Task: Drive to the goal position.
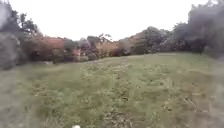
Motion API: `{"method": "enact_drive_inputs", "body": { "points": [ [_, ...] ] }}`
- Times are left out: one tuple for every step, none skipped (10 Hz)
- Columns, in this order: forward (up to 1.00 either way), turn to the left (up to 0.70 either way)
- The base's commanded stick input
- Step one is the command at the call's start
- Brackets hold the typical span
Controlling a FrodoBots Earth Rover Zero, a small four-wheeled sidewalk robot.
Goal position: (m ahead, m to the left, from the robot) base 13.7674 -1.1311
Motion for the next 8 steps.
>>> {"method": "enact_drive_inputs", "body": {
  "points": [
    [1.00,-0.17],
    [1.00,-0.29],
    [1.00,-0.20],
    [1.00,-0.05],
    [1.00,0.00],
    [1.00,0.00],
    [1.00,0.00],
    [1.00,0.00]
  ]
}}
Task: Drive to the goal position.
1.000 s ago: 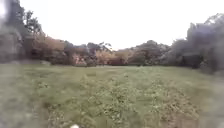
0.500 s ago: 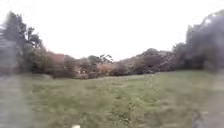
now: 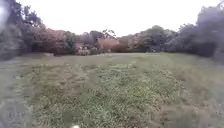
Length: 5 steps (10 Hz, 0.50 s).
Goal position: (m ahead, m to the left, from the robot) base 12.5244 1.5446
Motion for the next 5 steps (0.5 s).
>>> {"method": "enact_drive_inputs", "body": {
  "points": [
    [1.00,0.00],
    [1.00,0.00],
    [1.00,0.00],
    [1.00,0.00],
    [1.00,0.00]
  ]
}}
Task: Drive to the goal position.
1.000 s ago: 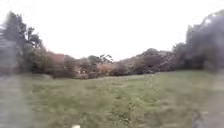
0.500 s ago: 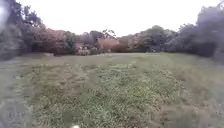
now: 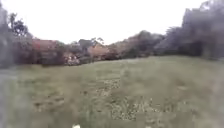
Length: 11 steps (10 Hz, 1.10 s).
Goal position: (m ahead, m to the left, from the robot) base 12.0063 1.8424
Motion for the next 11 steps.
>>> {"method": "enact_drive_inputs", "body": {
  "points": [
    [1.00,0.00],
    [1.00,0.00],
    [1.00,0.00],
    [1.00,0.00],
    [1.00,0.00],
    [1.00,0.00],
    [1.00,0.00],
    [1.00,0.00],
    [1.00,0.00],
    [1.00,0.00],
    [1.00,0.00]
  ]
}}
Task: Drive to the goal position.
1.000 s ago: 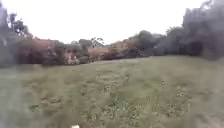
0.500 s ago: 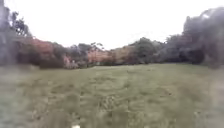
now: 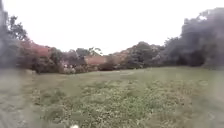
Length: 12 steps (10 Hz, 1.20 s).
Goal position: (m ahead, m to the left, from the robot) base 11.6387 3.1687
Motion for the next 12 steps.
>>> {"method": "enact_drive_inputs", "body": {
  "points": [
    [1.00,0.00],
    [1.00,0.00],
    [1.00,0.00],
    [1.00,0.00],
    [1.00,0.00],
    [1.00,0.00],
    [1.00,0.00],
    [1.00,0.00],
    [1.00,0.00],
    [1.00,0.00],
    [1.00,0.00],
    [1.00,0.00]
  ]
}}
